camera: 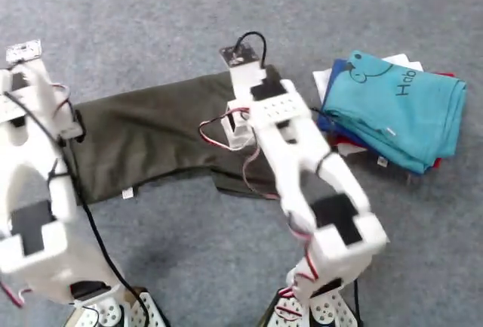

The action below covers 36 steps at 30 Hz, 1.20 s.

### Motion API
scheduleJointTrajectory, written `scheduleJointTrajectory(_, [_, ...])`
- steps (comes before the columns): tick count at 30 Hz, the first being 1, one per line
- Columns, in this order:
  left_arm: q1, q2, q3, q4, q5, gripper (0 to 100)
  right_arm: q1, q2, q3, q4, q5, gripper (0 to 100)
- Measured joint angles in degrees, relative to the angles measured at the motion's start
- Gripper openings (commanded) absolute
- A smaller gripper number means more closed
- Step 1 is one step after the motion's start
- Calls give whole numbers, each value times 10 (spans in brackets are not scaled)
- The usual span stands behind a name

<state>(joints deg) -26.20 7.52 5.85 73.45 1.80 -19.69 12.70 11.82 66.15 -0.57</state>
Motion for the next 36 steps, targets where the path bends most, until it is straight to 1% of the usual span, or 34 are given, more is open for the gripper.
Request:
scheduleJointTrajectory(3, [4, 84, 3, -114, 73, 30, -1, 47, -35, 46, -1, 15])
scheduleJointTrajectory(4, [4, 111, 2, -135, 91, 28, -1, 50, -42, 64, -1, 15])
scheduleJointTrajectory(6, [4, 160, -14, -153, 120, 29, -1, 51, -44, 96, -1, 15])
scheduleJointTrajectory(8, [2, 187, -41, -144, 141, 29, -1, 51, -45, 122, -1, 15])
scheduleJointTrajectory(11, [2, 213, -83, -112, 147, 29, -1, 51, -44, 146, -1, 15])
scheduleJointTrajectory(13, [2, 223, -92, -105, 148, 29, -7, 51, -33, 156, -1, 15])
scheduleJointTrajectory(18, [-1, 233, -98, -105, 149, 29, -47, 46, 47, 157, 4, 15])
scheduleJointTrajectory(21, [-1, 233, -98, -105, 149, 29, -76, 4, 100, 157, 20, 15])
scheduleJointTrajectory(23, [-1, 233, -98, -105, 149, 29, -74, -35, 107, 157, 34, 15])
scheduleJointTrajectory(26, [-1, 233, -98, -105, 149, 29, -47, -87, 81, 158, 53, 15])
scheduleJointTrajectory(30, [-1, 233, -98, -105, 149, 29, -8, -86, 5, 109, 56, 15])
scheduleJointTrajectory(33, [-1, 233, -98, -105, 149, 29, 3, -41, -12, 40, 56, 15])
scheduleJointTrajectory(36, [-1, 233, -98, -105, 149, 29, 5, 15, -18, 10, 57, 15])
